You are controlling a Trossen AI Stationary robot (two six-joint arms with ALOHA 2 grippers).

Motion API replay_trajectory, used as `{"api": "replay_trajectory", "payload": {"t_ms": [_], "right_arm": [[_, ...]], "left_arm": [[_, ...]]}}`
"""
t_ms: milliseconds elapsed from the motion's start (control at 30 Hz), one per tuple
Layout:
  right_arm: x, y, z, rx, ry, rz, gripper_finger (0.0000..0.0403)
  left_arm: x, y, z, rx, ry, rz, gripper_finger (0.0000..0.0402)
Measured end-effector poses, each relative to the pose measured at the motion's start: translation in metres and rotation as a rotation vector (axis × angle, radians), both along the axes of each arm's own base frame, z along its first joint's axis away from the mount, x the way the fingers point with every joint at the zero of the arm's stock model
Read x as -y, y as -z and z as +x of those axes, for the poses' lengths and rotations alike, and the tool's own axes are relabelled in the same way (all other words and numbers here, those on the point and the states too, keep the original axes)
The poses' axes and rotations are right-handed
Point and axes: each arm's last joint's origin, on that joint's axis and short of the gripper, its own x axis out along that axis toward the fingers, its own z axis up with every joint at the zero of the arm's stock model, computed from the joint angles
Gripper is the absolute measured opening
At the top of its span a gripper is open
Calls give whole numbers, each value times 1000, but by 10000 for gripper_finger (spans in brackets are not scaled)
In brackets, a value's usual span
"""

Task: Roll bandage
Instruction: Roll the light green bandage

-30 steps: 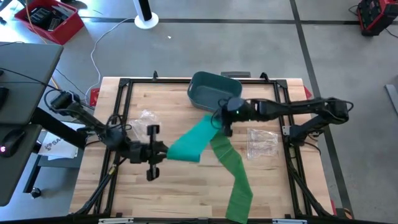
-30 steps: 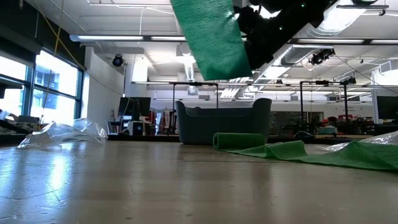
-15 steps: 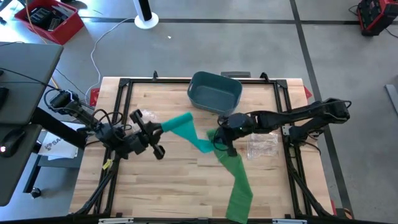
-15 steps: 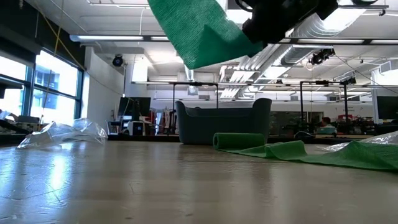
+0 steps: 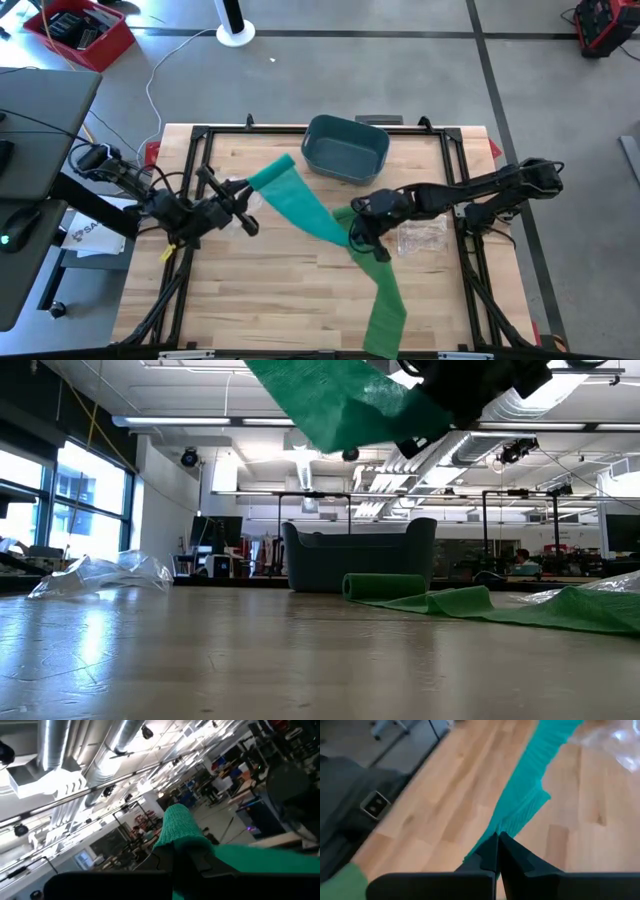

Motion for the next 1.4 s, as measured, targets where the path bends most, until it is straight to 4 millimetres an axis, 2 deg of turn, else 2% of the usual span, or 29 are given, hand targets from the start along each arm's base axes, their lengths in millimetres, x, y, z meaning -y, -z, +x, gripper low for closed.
{"api": "replay_trajectory", "payload": {"t_ms": [167, 400, 600, 800, 933, 1067, 1200, 1400], "right_arm": [[-3, -7, -1, 41, -98, 70, 0], [-6, -13, -5, 50, -99, 94, 0], [-18, -19, -11, 49, -139, 118, 0], [-31, -20, -14, 49, -199, 131, 0], [-34, -21, -15, 57, -204, 141, 0], [-36, -25, -14, 97, -214, 157, 0], [-35, -40, -15, 205, -223, 171, 0], [-31, -81, -31, 461, -243, 193, 0]], "left_arm": [[-13, 15, -7, 19, -37, -61, 1], [-25, 32, -19, 56, -29, -116, 1], [-39, 45, -36, 127, -49, -155, 1], [-55, 71, -47, 202, -13, -185, 1], [-66, 91, -52, 243, -42, -233, 1], [-74, 106, -54, 290, 1, -256, 1], [-75, 115, -52, 305, 77, -285, 1], [-75, 128, -45, 292, 130, -369, 1]]}}
